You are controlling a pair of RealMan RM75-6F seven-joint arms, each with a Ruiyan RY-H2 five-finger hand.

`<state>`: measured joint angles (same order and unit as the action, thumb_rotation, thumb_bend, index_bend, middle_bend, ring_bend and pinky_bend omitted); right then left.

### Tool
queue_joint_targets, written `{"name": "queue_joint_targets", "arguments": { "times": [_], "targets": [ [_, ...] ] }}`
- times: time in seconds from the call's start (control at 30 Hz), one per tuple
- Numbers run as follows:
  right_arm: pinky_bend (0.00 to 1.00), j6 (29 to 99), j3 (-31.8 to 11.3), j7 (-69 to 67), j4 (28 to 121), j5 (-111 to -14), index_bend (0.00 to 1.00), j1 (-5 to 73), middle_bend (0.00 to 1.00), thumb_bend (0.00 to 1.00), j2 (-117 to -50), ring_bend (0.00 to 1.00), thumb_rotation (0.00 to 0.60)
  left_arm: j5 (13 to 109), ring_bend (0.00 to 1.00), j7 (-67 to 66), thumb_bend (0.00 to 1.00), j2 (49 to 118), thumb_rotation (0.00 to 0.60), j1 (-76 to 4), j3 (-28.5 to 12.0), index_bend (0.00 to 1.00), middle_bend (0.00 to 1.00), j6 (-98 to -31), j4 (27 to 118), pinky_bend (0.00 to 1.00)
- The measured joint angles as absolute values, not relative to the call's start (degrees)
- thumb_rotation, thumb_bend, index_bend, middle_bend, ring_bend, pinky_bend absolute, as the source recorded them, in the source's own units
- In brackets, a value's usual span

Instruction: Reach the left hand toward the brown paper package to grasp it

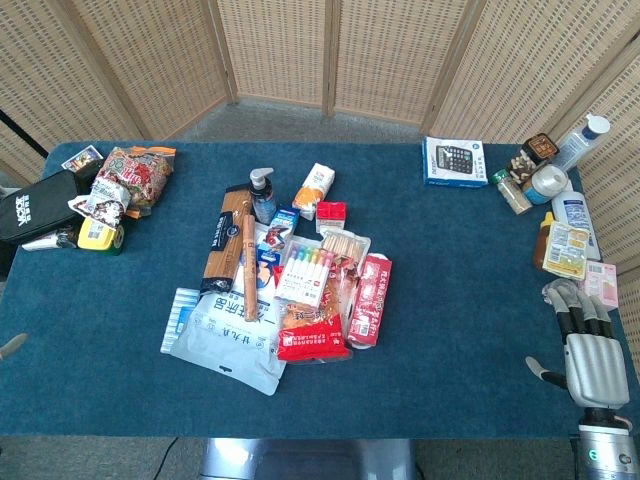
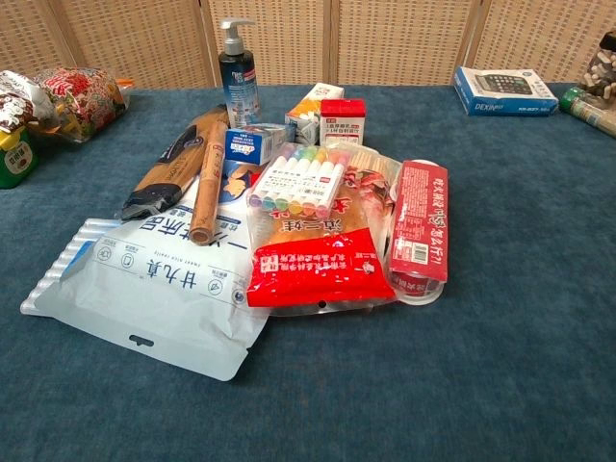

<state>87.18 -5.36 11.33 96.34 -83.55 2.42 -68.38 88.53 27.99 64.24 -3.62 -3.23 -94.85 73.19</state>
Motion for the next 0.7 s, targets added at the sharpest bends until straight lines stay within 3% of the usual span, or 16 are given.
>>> {"name": "queue_joint_targets", "arguments": {
  "times": [0.4, 0.7],
  "targets": [
    [0.0, 87.69, -5.12, 9.56, 96.95, -84.24, 0.0, 2.2, 0.0, 0.0, -67.39, 0.0, 0.6, 92.05, 0.0, 24.03, 0.0, 65.69, 0.6, -6.1, -2.97, 0.0, 0.0, -93.56, 71.67, 0.0],
    [0.0, 87.26, -4.87, 8.9, 97.45, -84.28, 0.0, 2.24, 0.0, 0.0, -66.84, 0.0, 0.6, 100.87, 0.0, 11.58, 0.0, 65.28, 0.6, -18.08, -3.29, 0.06, 0.0, -84.51, 74.22, 0.07]
  ]
}}
